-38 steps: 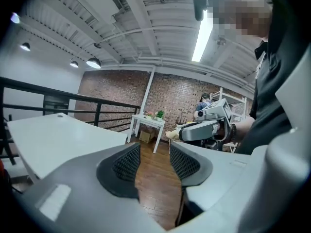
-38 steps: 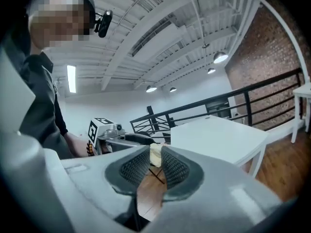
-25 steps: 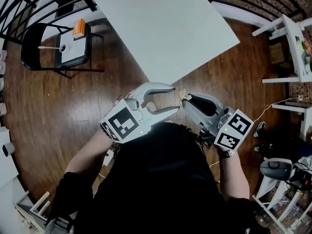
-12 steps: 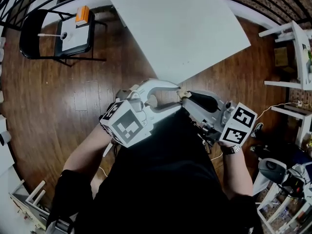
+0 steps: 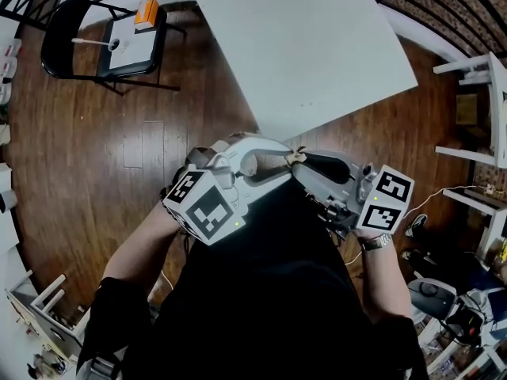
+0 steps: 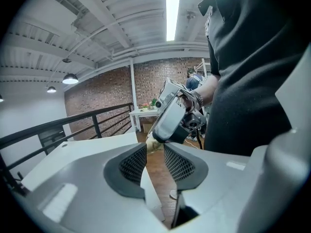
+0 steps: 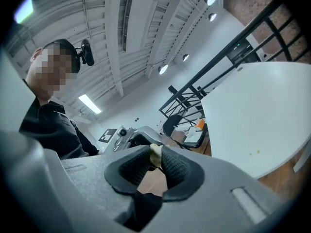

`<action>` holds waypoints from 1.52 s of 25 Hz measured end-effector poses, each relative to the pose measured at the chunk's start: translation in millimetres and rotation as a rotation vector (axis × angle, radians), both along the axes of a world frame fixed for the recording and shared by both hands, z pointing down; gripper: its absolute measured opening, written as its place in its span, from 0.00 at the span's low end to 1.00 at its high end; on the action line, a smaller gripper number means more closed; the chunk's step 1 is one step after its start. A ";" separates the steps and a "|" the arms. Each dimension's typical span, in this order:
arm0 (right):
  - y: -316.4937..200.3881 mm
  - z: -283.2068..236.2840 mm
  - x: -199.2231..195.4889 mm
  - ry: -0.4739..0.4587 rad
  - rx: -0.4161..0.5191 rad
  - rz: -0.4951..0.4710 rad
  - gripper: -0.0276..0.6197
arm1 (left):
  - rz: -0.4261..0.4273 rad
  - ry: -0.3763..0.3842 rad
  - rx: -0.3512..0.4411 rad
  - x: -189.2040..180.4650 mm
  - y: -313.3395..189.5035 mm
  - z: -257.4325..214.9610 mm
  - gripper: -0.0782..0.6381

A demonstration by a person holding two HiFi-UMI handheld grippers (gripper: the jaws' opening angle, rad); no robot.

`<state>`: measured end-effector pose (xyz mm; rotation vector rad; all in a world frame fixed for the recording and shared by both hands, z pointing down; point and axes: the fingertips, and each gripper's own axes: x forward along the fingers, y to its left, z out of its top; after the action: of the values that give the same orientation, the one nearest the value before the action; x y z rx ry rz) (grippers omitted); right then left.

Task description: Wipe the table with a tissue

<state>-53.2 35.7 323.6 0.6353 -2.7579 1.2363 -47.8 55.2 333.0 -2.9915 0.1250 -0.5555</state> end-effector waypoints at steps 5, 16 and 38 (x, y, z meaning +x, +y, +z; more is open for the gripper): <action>-7.6 3.6 7.9 -0.022 -0.007 -0.039 0.15 | -0.057 -0.013 -0.015 8.3 -9.5 4.0 0.24; -20.9 11.5 30.6 0.088 0.050 0.010 0.27 | -0.251 -0.057 -0.078 -8.8 -27.3 28.5 0.22; -35.8 39.7 91.3 0.416 0.279 0.082 0.03 | -0.525 -0.332 -0.214 -13.3 -100.5 165.5 0.22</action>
<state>38.1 -0.1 363.3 0.9153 -2.5799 0.6351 -61.1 -45.3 498.5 -2.9963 0.8876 -1.1706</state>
